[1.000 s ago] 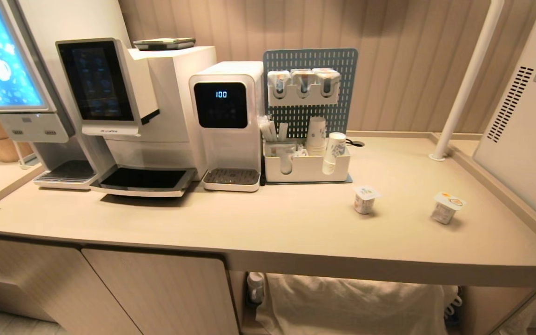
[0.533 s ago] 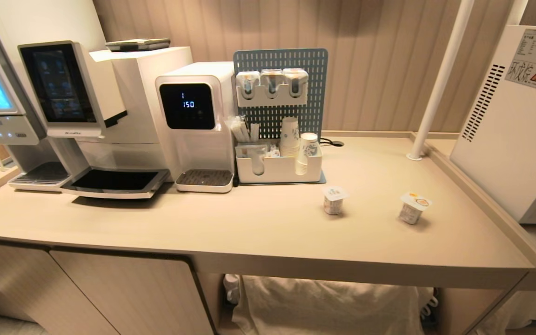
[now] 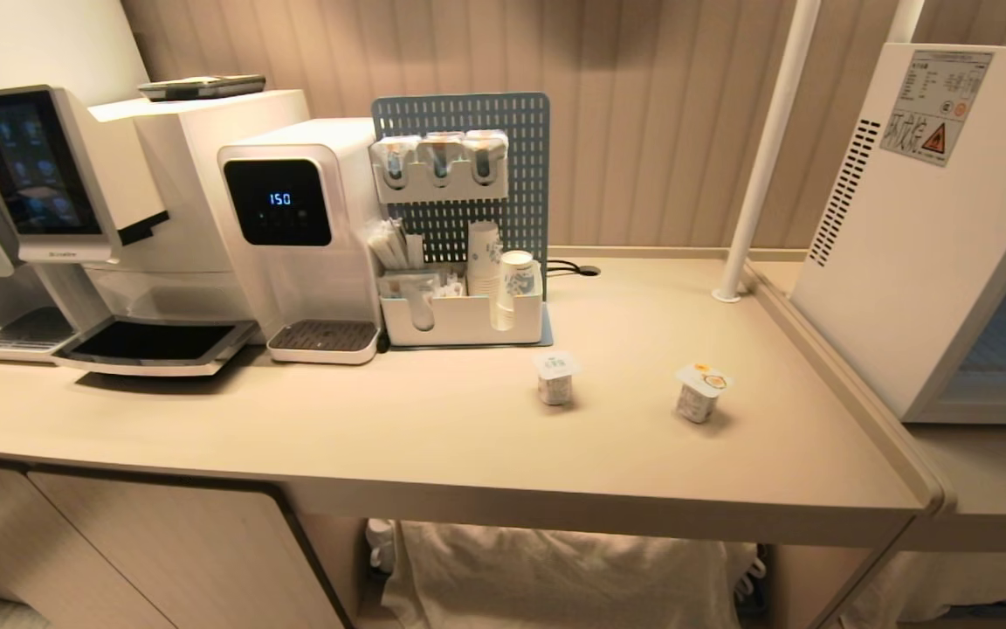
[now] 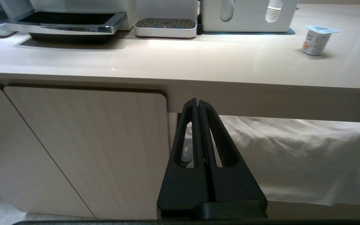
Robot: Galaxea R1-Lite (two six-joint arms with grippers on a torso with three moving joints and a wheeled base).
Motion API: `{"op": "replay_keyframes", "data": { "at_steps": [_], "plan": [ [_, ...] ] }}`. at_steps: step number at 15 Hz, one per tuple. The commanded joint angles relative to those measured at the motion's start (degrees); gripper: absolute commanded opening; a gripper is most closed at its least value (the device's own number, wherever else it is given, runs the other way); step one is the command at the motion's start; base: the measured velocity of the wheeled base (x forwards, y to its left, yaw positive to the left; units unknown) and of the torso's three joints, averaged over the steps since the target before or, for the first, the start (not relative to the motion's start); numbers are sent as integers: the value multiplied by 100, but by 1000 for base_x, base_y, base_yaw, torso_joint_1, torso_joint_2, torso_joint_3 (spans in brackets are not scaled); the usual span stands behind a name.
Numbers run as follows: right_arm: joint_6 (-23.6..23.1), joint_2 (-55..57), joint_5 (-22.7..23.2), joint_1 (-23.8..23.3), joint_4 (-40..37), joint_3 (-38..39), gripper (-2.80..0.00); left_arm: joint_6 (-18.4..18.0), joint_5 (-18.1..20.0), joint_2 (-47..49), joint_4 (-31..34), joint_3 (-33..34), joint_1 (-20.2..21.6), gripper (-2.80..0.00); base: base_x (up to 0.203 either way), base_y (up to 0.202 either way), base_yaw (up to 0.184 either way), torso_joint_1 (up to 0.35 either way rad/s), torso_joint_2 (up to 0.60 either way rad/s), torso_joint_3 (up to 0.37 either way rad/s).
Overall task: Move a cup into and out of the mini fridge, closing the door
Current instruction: Close the freezer door
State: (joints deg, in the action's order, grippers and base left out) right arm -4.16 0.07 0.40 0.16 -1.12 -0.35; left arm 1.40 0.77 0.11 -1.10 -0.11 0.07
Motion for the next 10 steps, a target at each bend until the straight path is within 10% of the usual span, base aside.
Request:
{"op": "replay_keyframes", "data": {
  "at_steps": [1, 10],
  "plan": [
    [-6, -7, -5, 2, -2, 0, -280, 0, 2, -2, -5, -6, 1, -280, 0, -192, -3, 3, 4, 4],
    [-15, -7, 21, 2, -90, -17, -280, 9, 2, -2, -5, 2, 1, -280, 0, -194, -3, 2, 2, 2]
  ]
}}
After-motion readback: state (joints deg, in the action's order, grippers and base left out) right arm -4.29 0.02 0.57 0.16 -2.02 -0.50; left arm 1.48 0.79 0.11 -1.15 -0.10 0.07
